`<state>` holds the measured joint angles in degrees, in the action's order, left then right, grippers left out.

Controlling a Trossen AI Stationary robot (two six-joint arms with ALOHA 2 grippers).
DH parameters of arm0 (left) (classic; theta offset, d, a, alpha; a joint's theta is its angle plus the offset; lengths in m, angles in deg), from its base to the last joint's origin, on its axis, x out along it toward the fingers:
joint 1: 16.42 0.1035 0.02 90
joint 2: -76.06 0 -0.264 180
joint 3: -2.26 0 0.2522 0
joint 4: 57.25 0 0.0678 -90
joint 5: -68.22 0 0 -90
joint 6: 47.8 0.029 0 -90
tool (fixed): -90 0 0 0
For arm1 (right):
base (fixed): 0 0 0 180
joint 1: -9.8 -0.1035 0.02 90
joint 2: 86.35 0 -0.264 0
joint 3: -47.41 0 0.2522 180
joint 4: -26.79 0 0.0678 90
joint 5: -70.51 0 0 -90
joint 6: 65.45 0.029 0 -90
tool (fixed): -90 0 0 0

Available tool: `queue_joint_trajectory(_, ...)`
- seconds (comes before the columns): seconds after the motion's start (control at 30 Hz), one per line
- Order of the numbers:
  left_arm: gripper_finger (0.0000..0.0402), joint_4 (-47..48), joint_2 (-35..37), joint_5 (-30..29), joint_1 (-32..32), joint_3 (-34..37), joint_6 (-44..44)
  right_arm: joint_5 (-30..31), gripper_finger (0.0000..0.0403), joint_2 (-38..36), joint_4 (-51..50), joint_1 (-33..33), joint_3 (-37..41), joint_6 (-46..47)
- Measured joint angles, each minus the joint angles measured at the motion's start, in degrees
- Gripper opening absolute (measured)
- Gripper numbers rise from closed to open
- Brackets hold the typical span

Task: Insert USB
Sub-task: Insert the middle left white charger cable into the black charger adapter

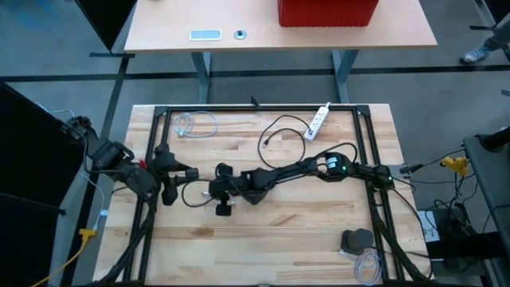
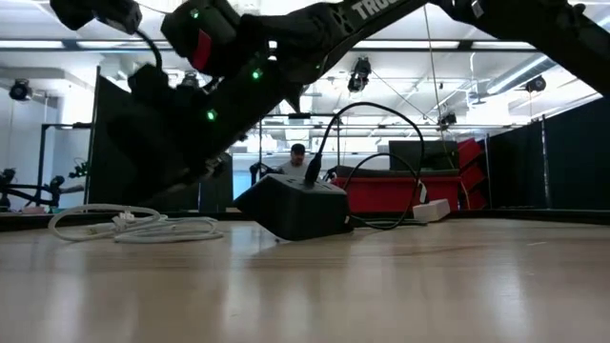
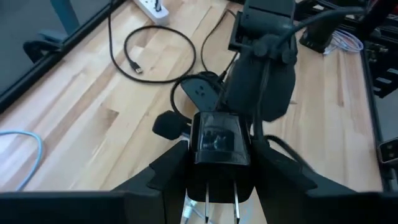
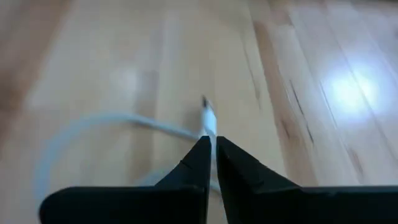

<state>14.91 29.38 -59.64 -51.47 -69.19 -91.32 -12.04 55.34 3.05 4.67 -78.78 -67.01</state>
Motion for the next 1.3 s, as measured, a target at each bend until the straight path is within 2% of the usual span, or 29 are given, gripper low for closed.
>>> queue_joint_trajectory(0.2, 0.0146, -1.98, -0.84, -2.17, 0.00, 0.00, 1.13, 0.07, 0.0001, 0.00, -3.06, -2.10, 0.65, 0.08)
queue_joint_trajectory(0.53, 0.0146, -3.98, -2.36, -2.22, 0.00, 0.00, 3.20, 1.16, 0.0000, -0.59, -11.77, -7.55, 0.61, 3.58)
queue_joint_trajectory(0.83, 0.0146, -4.57, -4.42, -2.16, 0.00, 0.09, 3.22, -0.29, 0.0000, -5.05, -32.36, -14.00, 0.65, 9.08)
queue_joint_trajectory(1.0, 0.0146, -5.31, -5.72, -2.12, 0.00, 0.21, 3.52, -1.09, 0.0000, -9.86, -41.31, -17.55, 1.14, 8.39)
queue_joint_trajectory(1.13, 0.0146, -5.51, -6.95, -2.09, -0.15, 0.85, 3.47, -0.37, 0.0000, -13.71, -38.28, -19.31, 3.03, 2.98)
queue_joint_trajectory(1.3, 0.0146, -9.90, -8.59, -1.73, -0.57, 3.56, 3.02, -1.84, 0.0002, -13.36, -34.24, -20.21, 4.94, -3.99)
